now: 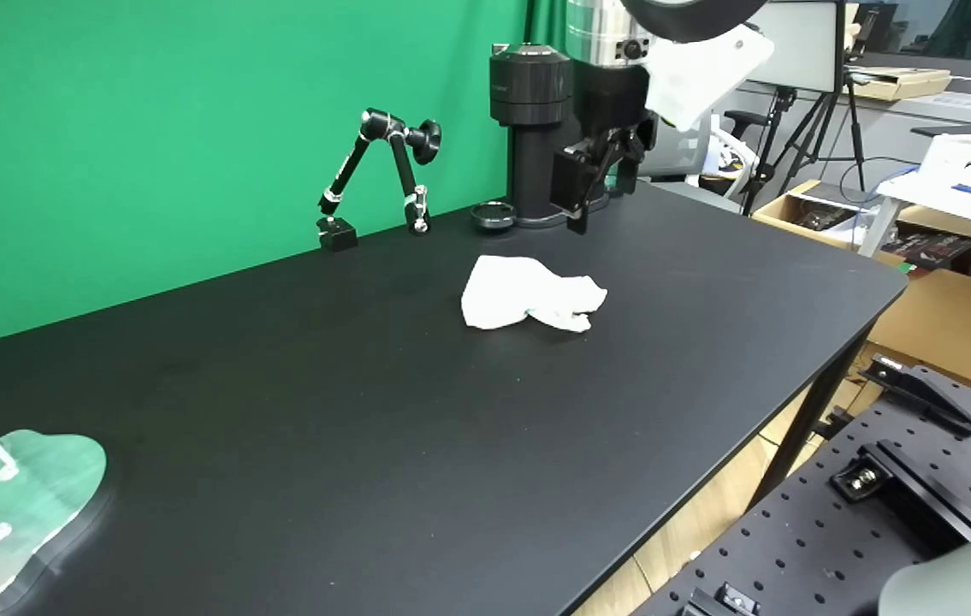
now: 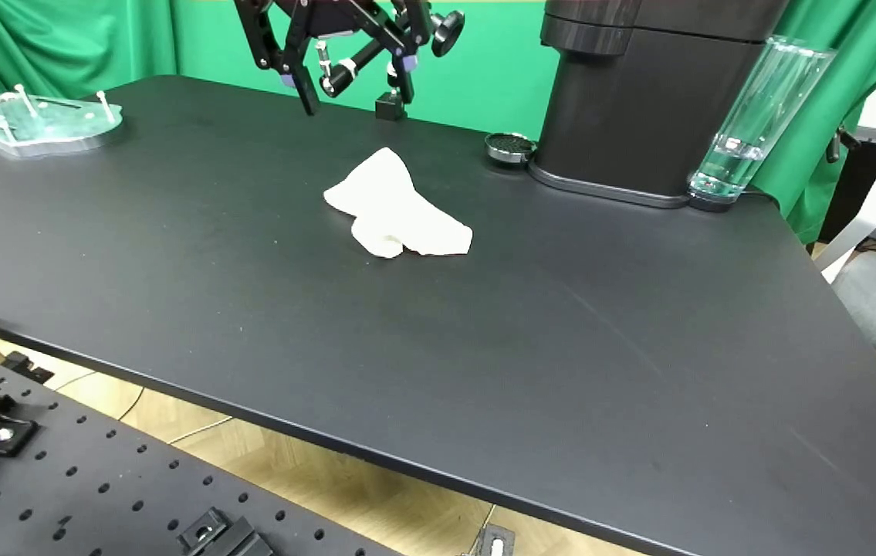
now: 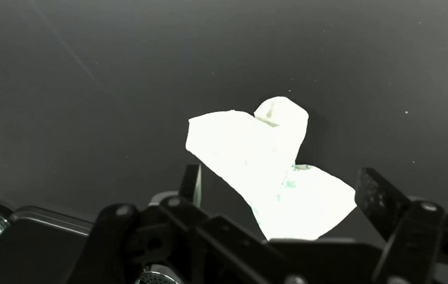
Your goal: Hang the white cloth on the black stand
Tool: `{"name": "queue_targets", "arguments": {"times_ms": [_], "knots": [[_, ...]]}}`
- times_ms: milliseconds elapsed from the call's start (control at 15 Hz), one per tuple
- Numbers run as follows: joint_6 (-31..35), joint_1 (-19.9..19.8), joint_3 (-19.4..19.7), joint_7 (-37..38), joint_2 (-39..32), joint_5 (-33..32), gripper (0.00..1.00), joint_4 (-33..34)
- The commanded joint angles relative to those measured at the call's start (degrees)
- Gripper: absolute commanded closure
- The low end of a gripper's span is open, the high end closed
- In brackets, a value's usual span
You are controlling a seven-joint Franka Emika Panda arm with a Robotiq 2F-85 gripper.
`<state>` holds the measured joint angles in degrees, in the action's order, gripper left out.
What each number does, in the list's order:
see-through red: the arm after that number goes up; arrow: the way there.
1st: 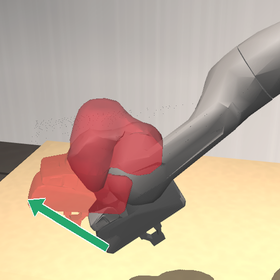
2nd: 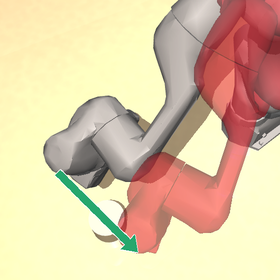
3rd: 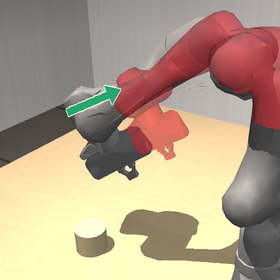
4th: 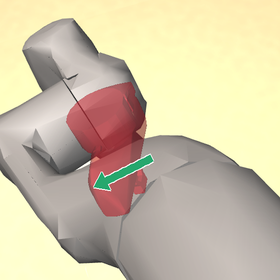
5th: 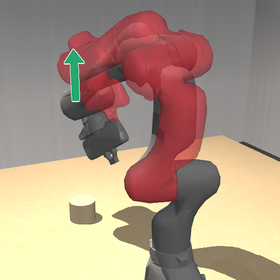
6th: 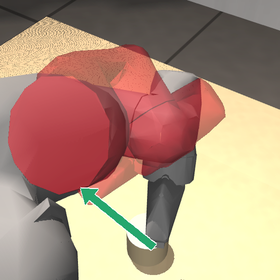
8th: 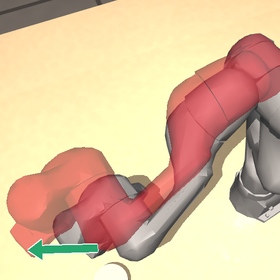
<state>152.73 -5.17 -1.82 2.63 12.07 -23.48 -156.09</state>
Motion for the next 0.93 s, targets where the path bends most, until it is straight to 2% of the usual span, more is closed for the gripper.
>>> {"name": "queue_targets", "arguments": {"times_ms": [0, 267, 467, 600, 867], "knots": [[-0.06, 0.05, -0.06, 0.00, 0.08, 0.11, 0.00, 0.03], [1.46, -0.09, 1.90, -2.93, -4.68, 2.82, 0.00, 0.27], [5.83, 1.18, 5.01, -13.89, -11.21, 11.32, 0.00, 0.56], [7.77, 0.49, 5.54, -18.63, -15.71, 14.45, 0.00, 1.77], [13.71, -0.27, 6.74, -18.66, -22.71, 10.57, 0.00, 4.57]]}}
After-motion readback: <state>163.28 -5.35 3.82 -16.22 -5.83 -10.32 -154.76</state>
